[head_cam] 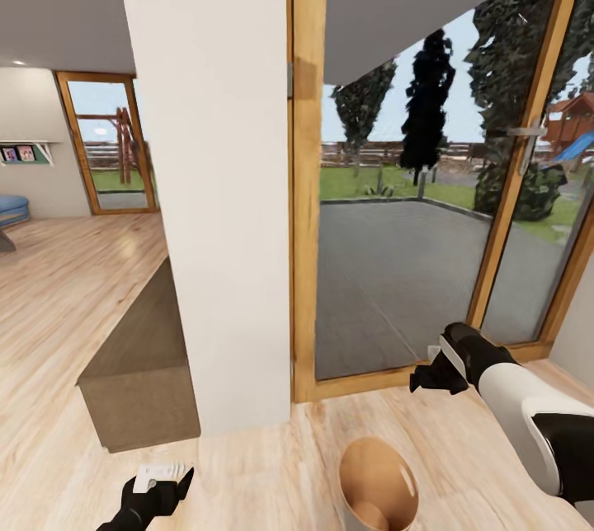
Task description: Put the three can of soda from the living room inside the tash can in the kitchen.
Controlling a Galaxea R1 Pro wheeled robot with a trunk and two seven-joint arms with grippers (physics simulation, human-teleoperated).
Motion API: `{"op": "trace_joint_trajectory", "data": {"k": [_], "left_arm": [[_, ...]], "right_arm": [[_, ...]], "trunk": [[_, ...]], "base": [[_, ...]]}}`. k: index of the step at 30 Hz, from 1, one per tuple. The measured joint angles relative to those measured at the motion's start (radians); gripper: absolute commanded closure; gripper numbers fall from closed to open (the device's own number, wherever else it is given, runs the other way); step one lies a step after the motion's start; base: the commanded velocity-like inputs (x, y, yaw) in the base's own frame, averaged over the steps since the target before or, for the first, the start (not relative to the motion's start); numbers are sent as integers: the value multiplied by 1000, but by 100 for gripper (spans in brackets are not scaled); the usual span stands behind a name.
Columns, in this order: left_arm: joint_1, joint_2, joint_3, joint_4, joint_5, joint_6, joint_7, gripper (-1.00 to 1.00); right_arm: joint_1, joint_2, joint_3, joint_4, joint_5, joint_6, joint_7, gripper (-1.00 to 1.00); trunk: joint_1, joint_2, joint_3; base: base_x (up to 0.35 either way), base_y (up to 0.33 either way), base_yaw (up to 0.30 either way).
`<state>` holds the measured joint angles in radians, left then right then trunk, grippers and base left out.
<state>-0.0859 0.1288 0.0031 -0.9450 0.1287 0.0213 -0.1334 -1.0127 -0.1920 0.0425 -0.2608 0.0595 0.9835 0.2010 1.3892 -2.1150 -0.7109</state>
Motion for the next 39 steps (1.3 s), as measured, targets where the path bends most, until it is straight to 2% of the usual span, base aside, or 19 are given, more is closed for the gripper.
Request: {"op": "trace_joint_trajectory", "data": {"k": [6,12,19,31,39], "left_arm": [[0,0,0,0,-1,-3,1,-100],[0,0,0,1,-5,-5,3,-100],[0,0,-1,2,-7,-6,4,-100],[0,-2,2,1,-1,-4,6,-100],[0,-2,3,0,0,-4,6,-100]], "right_arm": [[3,1,1,-8,1,-6,0,-100],[6,1,2,-6,1,-56,0,-100],[6,0,2,-9,2,-65,1,-100],[7,2,2,-9,2,-66,2,-100],[8,-1,1,-9,2,-66,2,-100]], "trunk": [[0,0,0],[0,0,0],[0,0,0],[0,0,0],[31,-56,-25]], "base": [[124,86,0],[111,-9,0],[192,-139,0],[33,-31,0],[1,-1,0]]}}
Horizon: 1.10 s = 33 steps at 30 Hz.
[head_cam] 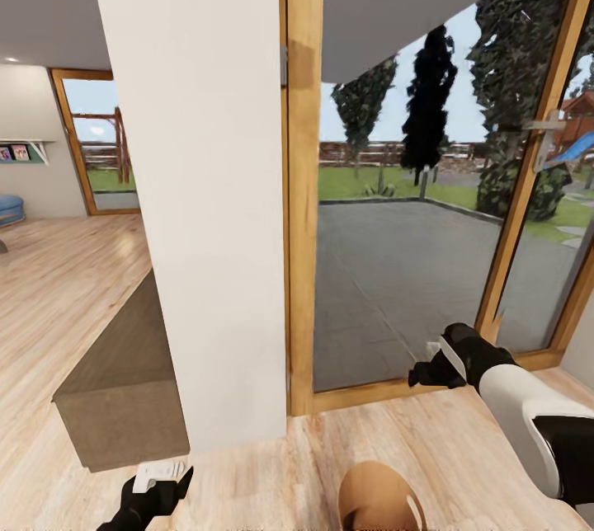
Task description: Put the three can of soda from the living room inside the tash can in the kitchen.
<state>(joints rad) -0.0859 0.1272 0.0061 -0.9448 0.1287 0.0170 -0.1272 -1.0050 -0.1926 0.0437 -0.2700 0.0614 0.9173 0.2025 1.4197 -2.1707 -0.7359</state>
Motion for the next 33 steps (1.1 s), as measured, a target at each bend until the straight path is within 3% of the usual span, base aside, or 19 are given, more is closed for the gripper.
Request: {"op": "trace_joint_trajectory", "data": {"k": [33], "left_arm": [[0,-4,-1,1,-6,-2,6,-100]], "right_arm": [[2,-5,-1,8,-2,-28,-1,-100]], "trunk": [[127,-231,-103]], "base": [[0,0,0]]}}
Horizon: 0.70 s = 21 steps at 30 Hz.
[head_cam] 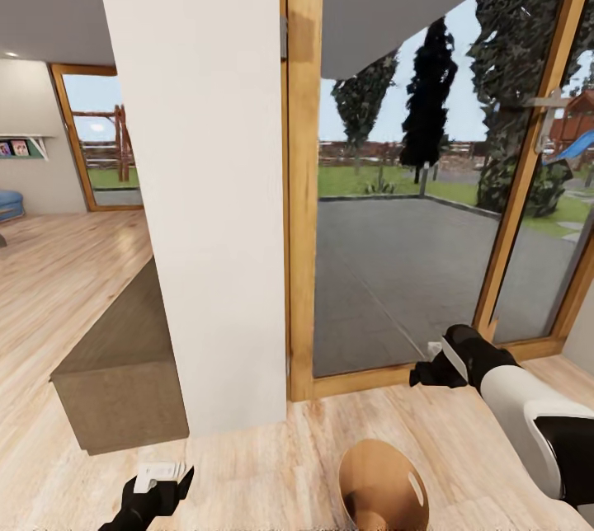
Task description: Put the three can of soda from the living room inside the tash can in the kitchen.
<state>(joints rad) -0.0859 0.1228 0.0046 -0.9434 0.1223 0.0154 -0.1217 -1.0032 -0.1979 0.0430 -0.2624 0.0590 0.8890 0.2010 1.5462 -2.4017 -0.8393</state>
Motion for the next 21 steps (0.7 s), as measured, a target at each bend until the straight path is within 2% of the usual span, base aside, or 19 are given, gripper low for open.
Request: {"op": "trace_joint_trajectory", "data": {"k": [8,12,16,21], "left_arm": [[0,0,0,0,-1,0,1,-100],[0,0,0,0,0,0,1,-100],[0,0,0,0,2,0,2,-100],[0,0,0,0,2,0,2,-100]], "right_arm": [[1,6,0,3,-2,-3,0,-100],[1,8,0,22,-1,-16,0,-100],[2,9,0,59,-2,-59,0,-100],[2,10,0,71,-2,-68,0,-100]], "trunk": [[31,-56,-25],[31,-56,-25],[31,-56,-25],[31,-56,-25]], "base": [[0,0,0],[0,0,0],[0,0,0],[0,0,0]]}}
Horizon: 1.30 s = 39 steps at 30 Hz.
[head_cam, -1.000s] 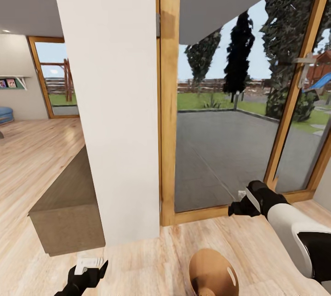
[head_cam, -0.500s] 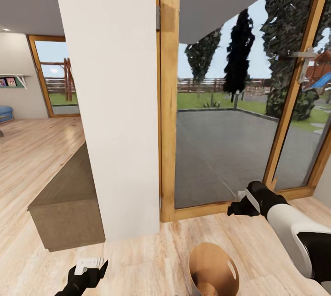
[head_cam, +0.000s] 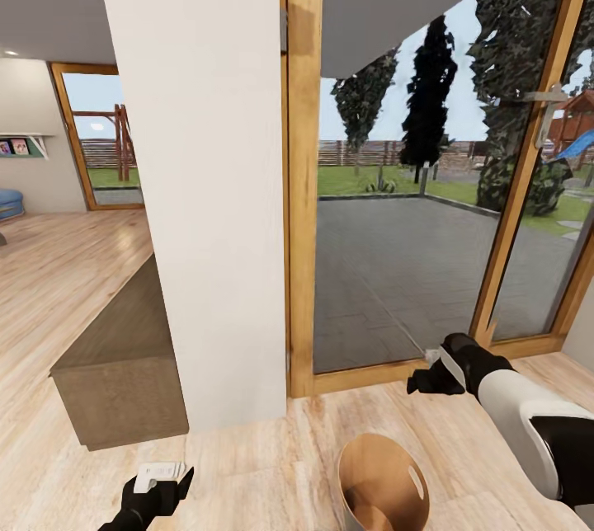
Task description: Put the three can of soda from the living room inside the tash can in the kitchen.
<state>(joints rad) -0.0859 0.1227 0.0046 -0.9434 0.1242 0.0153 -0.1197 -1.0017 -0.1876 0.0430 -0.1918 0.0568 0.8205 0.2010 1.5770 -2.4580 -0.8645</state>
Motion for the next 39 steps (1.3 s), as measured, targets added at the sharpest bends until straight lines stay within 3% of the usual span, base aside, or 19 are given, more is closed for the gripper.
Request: {"op": "trace_joint_trajectory", "data": {"k": [6,12,28,36,39], "left_arm": [[0,0,0,0,0,0,0,-100],[0,0,0,0,-1,0,0,-100],[0,-1,-1,1,-4,0,0,-100],[0,-2,-3,20,0,-1,0,-100],[-1,-2,-3,22,1,-1,0,-100]], "right_arm": [[0,0,0,27,-1,-4,0,-100],[0,-1,0,41,-1,-3,0,-100],[0,0,0,49,0,-3,0,-100],[0,-1,0,49,0,-4,0,-100],[0,-1,0,49,0,-4,0,-100]], "trunk": [[0,0,0],[23,-42,-19],[30,-46,-81],[30,-46,-81],[32,-46,-92]], "base": [[0,0,0],[0,0,0],[0,0,0],[0,0,0],[0,0,0]]}}
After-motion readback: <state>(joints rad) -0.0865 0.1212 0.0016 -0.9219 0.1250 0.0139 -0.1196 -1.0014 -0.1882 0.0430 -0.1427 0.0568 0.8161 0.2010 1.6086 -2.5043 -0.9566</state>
